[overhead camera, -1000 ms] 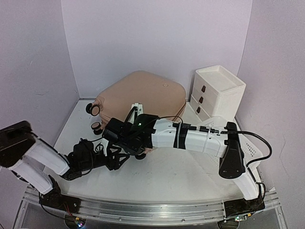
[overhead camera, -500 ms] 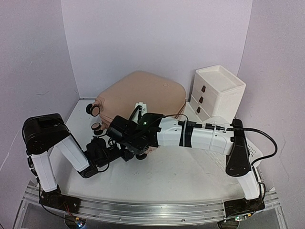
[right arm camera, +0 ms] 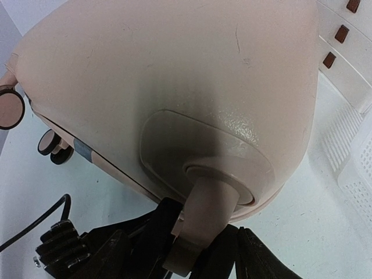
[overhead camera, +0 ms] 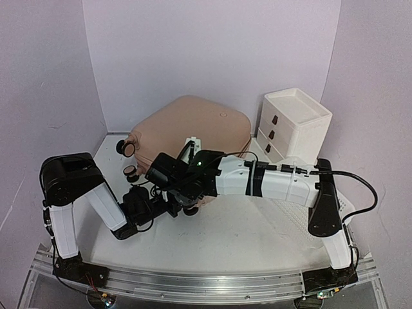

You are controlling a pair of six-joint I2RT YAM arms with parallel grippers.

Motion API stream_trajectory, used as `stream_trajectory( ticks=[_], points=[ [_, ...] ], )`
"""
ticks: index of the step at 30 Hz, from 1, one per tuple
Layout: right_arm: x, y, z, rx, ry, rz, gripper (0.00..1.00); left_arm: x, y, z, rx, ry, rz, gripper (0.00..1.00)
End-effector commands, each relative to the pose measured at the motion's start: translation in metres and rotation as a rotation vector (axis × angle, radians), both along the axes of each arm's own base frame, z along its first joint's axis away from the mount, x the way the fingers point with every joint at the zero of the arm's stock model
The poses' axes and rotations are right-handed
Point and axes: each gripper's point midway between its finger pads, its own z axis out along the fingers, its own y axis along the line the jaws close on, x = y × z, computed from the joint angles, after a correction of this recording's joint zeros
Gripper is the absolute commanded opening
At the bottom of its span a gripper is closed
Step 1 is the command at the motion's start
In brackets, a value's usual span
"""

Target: Open, take out, and arrange the luggage

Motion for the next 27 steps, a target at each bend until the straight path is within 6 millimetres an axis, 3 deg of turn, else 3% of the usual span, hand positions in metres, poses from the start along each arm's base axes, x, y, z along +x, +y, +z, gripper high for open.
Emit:
stream_trajectory(
  ticks=[1, 10, 15, 19, 27],
  points=[
    [-0.012, 0.006, 0.024, 0.048, 0.025, 0.07, 0.49, 0.011, -0.005, 0.015, -0.039, -0.059, 0.036, 0.32],
    [-0.013, 0.007, 0.022, 0.051, 0.032, 0.071, 0.48, 0.016, 0.0, 0.006, -0.018, -0.051, 0.075, 0.25],
    [-0.012, 0.005, 0.02, 0.054, 0.033, 0.064, 0.45, 0.017, -0.001, 0.01, -0.035, -0.051, 0.075, 0.11],
    [-0.012, 0.005, 0.019, 0.051, 0.031, 0.061, 0.44, 0.017, -0.002, 0.015, -0.041, -0.061, 0.072, 0.05],
    [-0.012, -0.004, 0.017, 0.032, 0.021, 0.045, 0.33, 0.015, 0.007, 0.022, -0.025, -0.087, 0.095, 0.0]
  ],
)
